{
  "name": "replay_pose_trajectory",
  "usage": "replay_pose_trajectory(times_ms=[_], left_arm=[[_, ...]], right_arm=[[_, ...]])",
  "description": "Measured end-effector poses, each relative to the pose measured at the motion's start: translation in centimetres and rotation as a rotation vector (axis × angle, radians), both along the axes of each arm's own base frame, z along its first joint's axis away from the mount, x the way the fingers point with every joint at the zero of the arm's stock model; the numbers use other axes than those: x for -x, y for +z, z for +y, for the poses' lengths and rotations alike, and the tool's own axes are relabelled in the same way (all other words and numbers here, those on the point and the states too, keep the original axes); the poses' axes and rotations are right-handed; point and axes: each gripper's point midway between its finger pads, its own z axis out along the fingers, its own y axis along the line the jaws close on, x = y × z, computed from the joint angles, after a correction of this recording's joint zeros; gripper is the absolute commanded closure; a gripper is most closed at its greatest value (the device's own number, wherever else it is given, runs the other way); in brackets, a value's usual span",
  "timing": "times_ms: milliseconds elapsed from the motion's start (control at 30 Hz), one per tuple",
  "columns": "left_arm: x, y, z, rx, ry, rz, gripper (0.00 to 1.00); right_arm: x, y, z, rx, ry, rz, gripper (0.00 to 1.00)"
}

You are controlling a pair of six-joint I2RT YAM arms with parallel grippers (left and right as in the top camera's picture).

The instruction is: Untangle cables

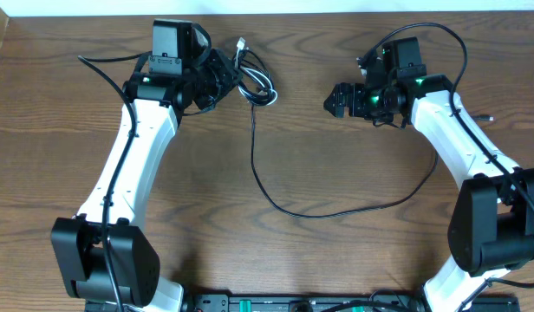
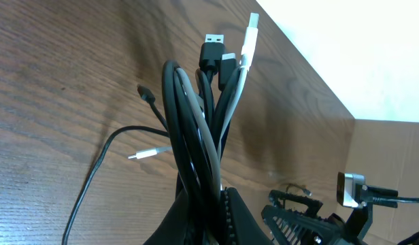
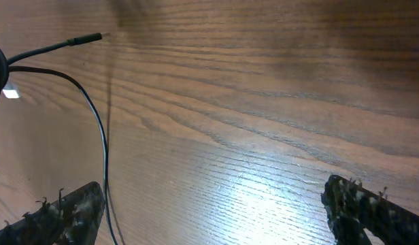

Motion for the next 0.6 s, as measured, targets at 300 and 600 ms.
replay_pose_trajectory(times_ms=[300,600], left_arm=[[0.0,-0.01,0.02,-0.001,0.001,0.0,0.93],[0.64,-0.69,0.27,-0.016,0.005,0.038,0.93]], right_arm=[[0.18,-0.08,0.08,0.002,0.003,0.007,0.01],[0.3,-0.11,0.2,0.002,0.006,0.01,0.01]])
